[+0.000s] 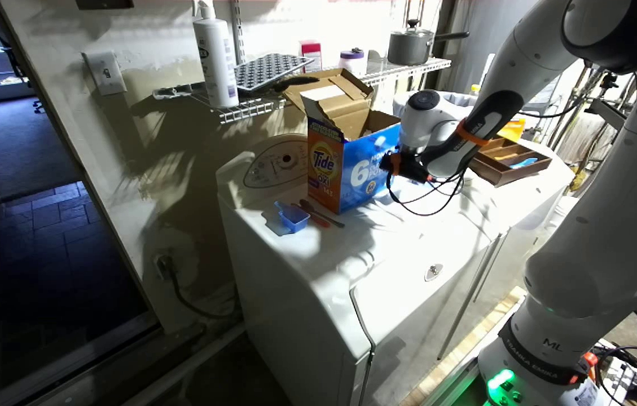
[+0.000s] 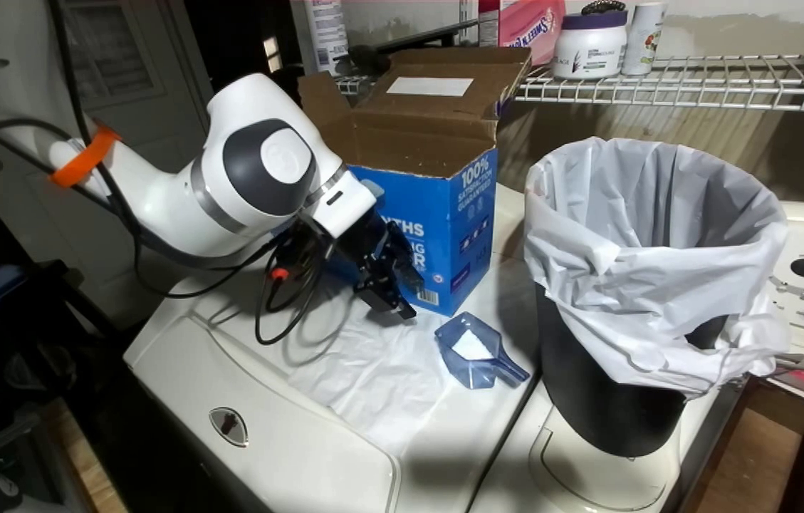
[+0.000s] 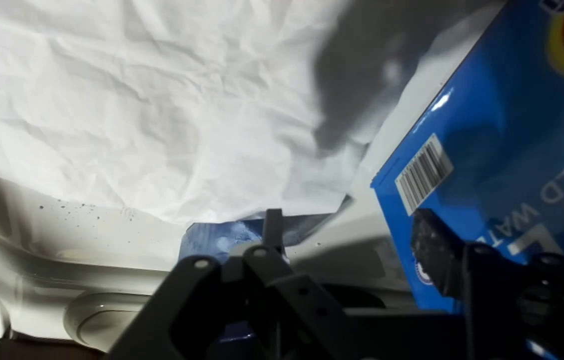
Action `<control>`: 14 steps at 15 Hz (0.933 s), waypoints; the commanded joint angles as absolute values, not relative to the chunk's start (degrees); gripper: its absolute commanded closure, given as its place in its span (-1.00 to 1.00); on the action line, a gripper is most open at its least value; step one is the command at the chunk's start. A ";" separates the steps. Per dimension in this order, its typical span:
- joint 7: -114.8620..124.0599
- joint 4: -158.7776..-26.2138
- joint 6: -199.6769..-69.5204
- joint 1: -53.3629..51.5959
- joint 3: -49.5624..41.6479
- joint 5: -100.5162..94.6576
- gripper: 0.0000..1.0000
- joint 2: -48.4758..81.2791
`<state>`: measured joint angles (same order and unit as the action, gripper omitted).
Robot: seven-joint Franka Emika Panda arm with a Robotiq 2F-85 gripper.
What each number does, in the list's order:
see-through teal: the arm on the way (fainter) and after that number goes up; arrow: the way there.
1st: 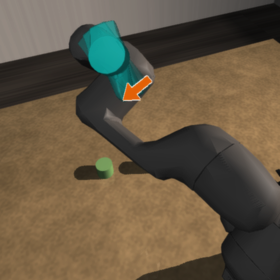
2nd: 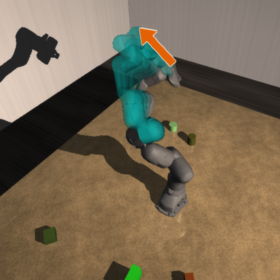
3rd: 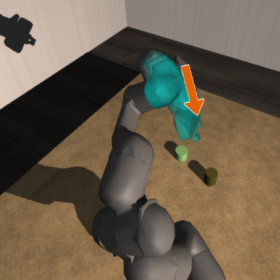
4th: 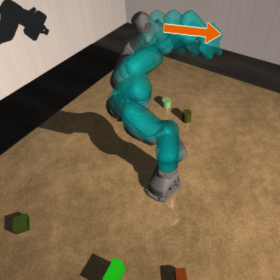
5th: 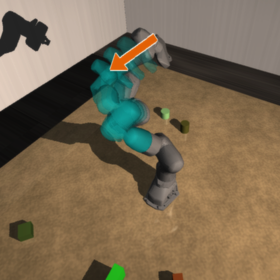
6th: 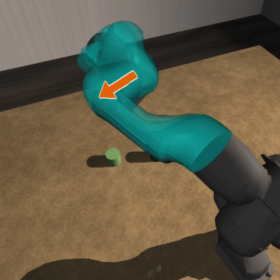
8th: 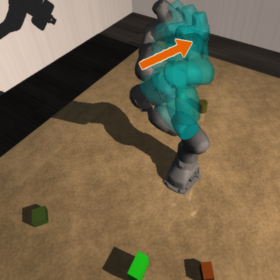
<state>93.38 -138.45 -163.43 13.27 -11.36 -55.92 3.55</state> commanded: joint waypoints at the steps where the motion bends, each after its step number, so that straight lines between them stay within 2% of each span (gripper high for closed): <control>1: 95.13 -140.77 -163.85 12.72 -11.06 -58.20 -0.96 0.31; 7: 84.19 -145.65 -161.67 12.21 -9.56 -49.37 -1.00 -1.30; 14: 71.69 -145.27 -161.82 12.43 -9.35 -41.17 -1.00 3.16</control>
<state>76.55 -145.78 -162.65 12.46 -9.77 -44.45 1.81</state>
